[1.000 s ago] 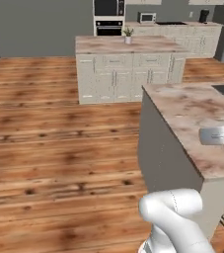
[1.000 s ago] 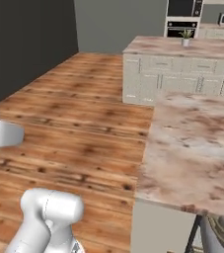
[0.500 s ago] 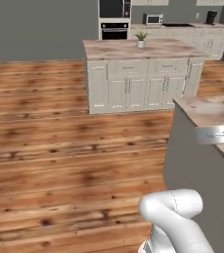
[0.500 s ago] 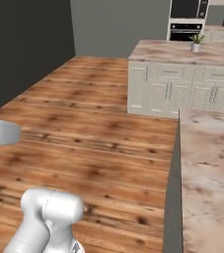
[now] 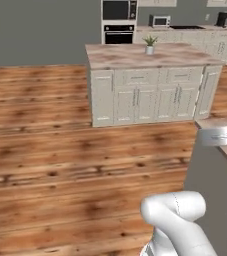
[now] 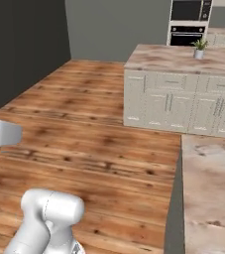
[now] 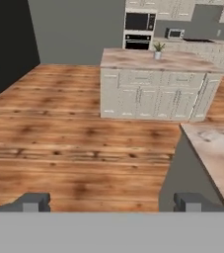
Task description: Take the cake and donut from the fridge and place them on the empty tray on the dining counter.
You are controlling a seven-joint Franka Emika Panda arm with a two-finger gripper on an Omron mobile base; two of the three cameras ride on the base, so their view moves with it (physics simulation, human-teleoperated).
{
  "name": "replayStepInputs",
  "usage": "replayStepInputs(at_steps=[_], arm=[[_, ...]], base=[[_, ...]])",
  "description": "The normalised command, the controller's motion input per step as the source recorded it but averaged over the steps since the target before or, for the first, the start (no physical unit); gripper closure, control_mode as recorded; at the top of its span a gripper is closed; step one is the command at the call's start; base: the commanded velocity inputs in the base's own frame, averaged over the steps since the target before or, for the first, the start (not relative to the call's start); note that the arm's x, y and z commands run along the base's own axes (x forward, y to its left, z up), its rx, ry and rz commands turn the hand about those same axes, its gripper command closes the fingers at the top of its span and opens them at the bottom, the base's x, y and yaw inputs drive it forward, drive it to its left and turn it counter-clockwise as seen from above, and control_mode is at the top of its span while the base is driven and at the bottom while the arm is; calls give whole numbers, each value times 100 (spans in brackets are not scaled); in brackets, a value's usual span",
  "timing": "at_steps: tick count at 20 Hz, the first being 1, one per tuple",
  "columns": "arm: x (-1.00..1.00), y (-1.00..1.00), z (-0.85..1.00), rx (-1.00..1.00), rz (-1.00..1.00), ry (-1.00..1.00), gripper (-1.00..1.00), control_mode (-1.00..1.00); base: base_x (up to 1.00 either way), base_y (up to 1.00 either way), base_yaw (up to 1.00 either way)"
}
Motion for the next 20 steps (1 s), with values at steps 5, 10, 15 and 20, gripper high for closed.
replayStepInputs(at_steps=[5, 10, 15, 20], arm=[[0, 0, 0, 0, 0, 0, -100, 100], [0, 0, 0, 0, 0, 0, -100, 100], [0, 0, 0, 0, 0, 0, -100, 100], [0, 0, 0, 0, 0, 0, -100, 100]], base=[[100, 20, -2], [100, 11, -6], [83, 45, -71], [53, 52, -90]])
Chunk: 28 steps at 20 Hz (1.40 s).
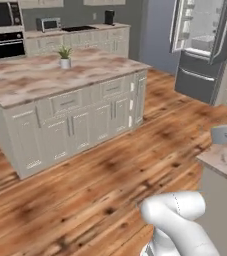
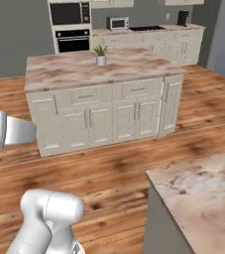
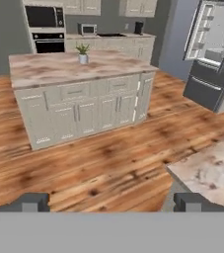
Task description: Take the cake and donut from the fridge and place them on the empty tray on the dining counter.
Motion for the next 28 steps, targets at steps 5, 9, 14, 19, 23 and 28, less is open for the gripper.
replayStepInputs(at_steps=[5, 9, 14, 19, 23, 28], arm=[[0, 0, 0, 0, 0, 0, -100, 100], [0, 0, 0, 0, 0, 0, -100, 100], [0, 0, 0, 0, 0, 0, -100, 100], [0, 0, 0, 0, 0, 0, -100, 100], [0, 0, 0, 0, 0, 0, -100, 100], [0, 0, 0, 0, 0, 0, -100, 100]], base=[[57, 55, -89], [100, 91, -67], [100, 100, -54], [100, 90, -36], [100, 26, -2], [100, -1, 5]])
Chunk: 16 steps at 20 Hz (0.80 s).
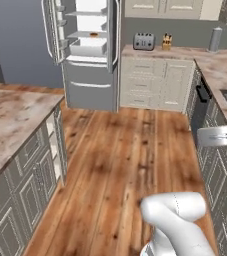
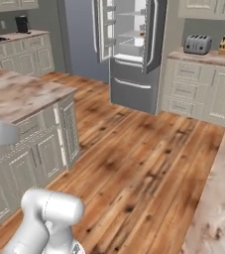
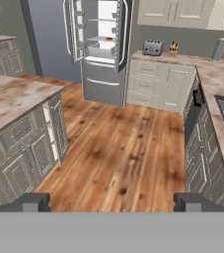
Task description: Take the cake and donut from the fridge and place them on the empty tray on the dining counter.
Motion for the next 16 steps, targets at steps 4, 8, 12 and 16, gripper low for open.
replayStepInputs(at_steps=[4, 8, 12, 16], arm=[[0, 0, 0, 0, 0, 0, -100, 100], [0, 0, 0, 0, 0, 0, -100, 100], [0, 0, 0, 0, 0, 0, -100, 100], [0, 0, 0, 0, 0, 0, -100, 100]], base=[[100, -9, 17], [100, -2, 12], [100, 0, 6], [100, 29, -17]])
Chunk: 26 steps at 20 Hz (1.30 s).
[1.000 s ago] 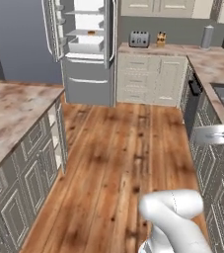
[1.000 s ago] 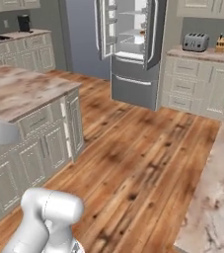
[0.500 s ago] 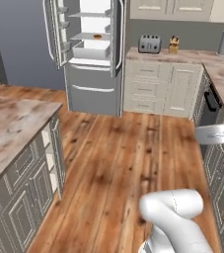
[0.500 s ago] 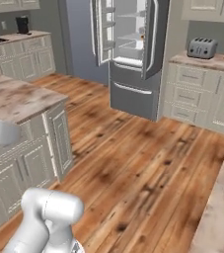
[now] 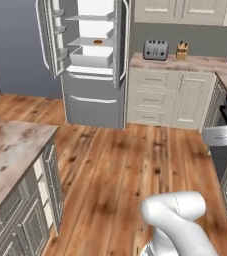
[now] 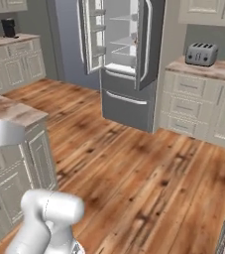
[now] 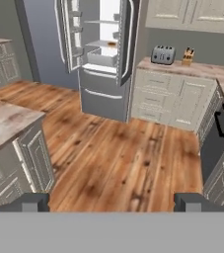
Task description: Take the cake and donut from the fridge and place them on the empty tray on the dining counter.
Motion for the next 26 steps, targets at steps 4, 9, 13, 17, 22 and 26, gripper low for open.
replayStepInputs(at_steps=[4, 9, 13, 17, 22, 26], arm=[[0, 0, 0, 0, 0, 0, -100, 100], [0, 0, 0, 0, 0, 0, -100, 100], [0, 0, 0, 0, 0, 0, -100, 100], [0, 0, 0, 0, 0, 0, -100, 100], [0, 0, 0, 0, 0, 0, -100, 100], [0, 0, 0, 0, 0, 0, -100, 100]], base=[[100, -25, -19], [100, -16, -18], [100, 18, -16], [100, 55, -10], [100, 37, -9], [100, -9, -5]])
